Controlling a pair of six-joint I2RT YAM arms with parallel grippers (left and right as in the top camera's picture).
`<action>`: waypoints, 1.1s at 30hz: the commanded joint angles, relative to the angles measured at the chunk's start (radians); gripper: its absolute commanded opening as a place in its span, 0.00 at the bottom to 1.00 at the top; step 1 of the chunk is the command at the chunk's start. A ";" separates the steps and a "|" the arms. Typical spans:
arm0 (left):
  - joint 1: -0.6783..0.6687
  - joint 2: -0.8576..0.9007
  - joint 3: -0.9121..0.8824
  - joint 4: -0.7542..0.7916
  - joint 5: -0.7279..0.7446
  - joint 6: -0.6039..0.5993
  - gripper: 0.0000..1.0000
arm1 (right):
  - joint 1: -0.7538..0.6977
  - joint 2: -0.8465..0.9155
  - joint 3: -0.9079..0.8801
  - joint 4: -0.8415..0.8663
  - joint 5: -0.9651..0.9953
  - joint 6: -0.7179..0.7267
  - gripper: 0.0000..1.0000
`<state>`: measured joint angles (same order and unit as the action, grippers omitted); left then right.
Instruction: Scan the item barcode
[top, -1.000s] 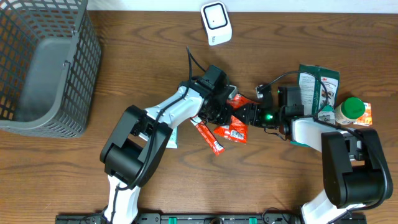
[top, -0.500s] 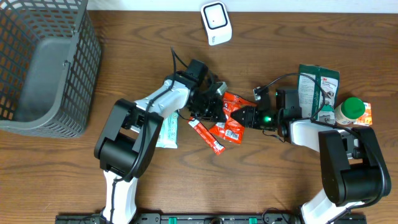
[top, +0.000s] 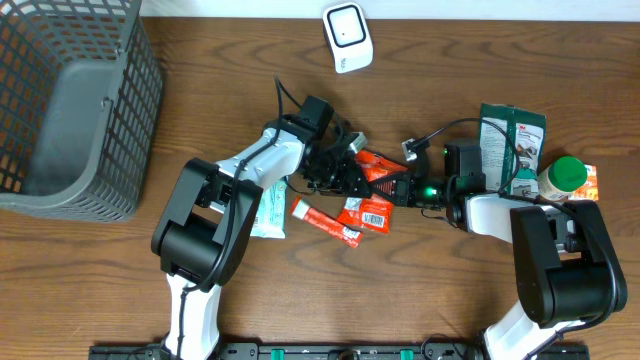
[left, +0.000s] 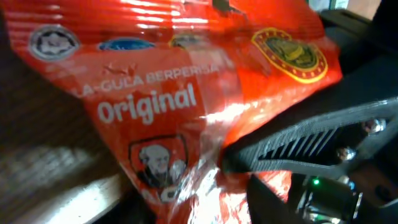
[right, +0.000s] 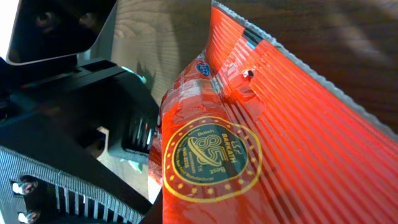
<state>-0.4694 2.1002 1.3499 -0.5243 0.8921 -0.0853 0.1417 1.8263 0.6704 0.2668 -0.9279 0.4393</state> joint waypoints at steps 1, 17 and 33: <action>0.000 -0.006 0.013 -0.013 -0.069 0.005 0.60 | -0.007 0.008 -0.005 0.003 -0.067 -0.026 0.01; 0.065 -0.491 0.030 -0.132 -0.706 -0.065 0.70 | -0.029 -0.161 0.037 -0.281 0.224 -0.135 0.01; 0.260 -0.531 -0.006 -0.373 -0.938 -0.179 0.84 | 0.048 -0.382 0.040 -0.488 0.676 -0.187 0.01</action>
<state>-0.2180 1.5578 1.3617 -0.8867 -0.0139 -0.2516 0.1669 1.4551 0.6926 -0.2203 -0.3218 0.2764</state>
